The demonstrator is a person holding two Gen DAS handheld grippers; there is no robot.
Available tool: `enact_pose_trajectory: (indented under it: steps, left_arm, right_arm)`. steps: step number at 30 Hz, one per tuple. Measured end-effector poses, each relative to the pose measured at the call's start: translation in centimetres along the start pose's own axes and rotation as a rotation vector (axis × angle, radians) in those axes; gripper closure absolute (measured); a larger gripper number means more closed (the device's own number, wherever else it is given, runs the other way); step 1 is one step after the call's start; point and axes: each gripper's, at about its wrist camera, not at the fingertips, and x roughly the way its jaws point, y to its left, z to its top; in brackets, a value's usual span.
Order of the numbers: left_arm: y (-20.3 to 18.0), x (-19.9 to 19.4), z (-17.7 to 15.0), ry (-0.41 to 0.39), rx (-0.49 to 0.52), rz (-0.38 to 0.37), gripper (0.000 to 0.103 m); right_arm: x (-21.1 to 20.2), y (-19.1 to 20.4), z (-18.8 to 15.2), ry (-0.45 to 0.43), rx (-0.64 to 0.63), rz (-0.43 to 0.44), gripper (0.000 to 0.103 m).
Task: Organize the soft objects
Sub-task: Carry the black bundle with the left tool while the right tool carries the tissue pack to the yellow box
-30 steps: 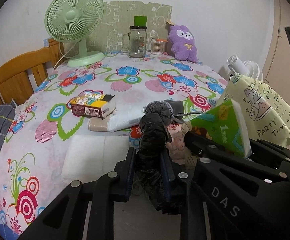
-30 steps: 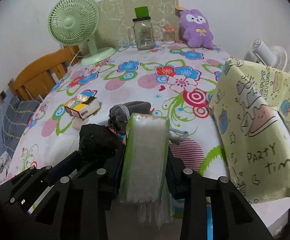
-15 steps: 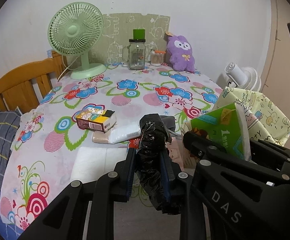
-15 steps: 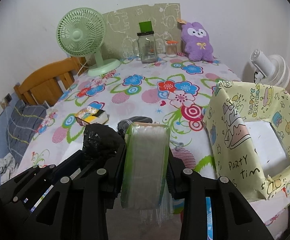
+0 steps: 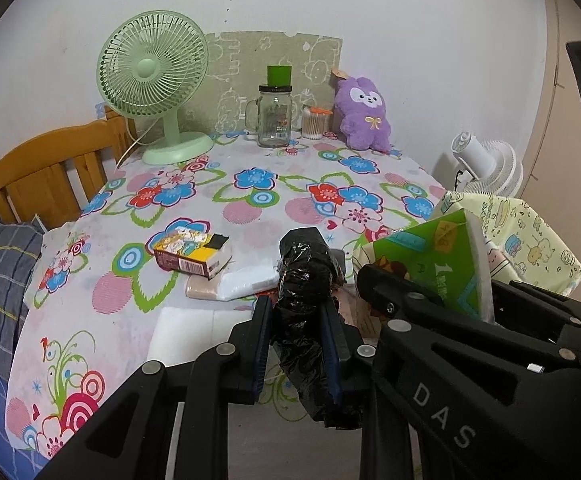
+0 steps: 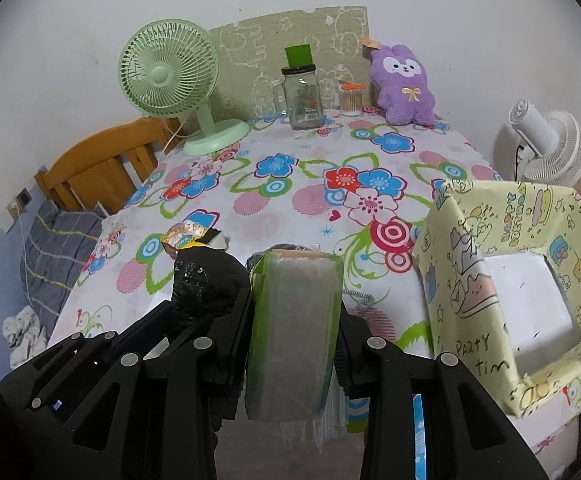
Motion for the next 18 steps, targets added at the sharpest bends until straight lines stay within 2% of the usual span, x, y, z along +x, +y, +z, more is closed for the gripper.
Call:
enact_pose_trajectory:
  steps: [18]
  left_arm:
    - [-2.9,-1.0,2.2,-0.032,0.026,-0.013,0.080]
  right_arm:
    - [-2.4,-2.4,1.8,-0.049,0.035,0.005,0.063]
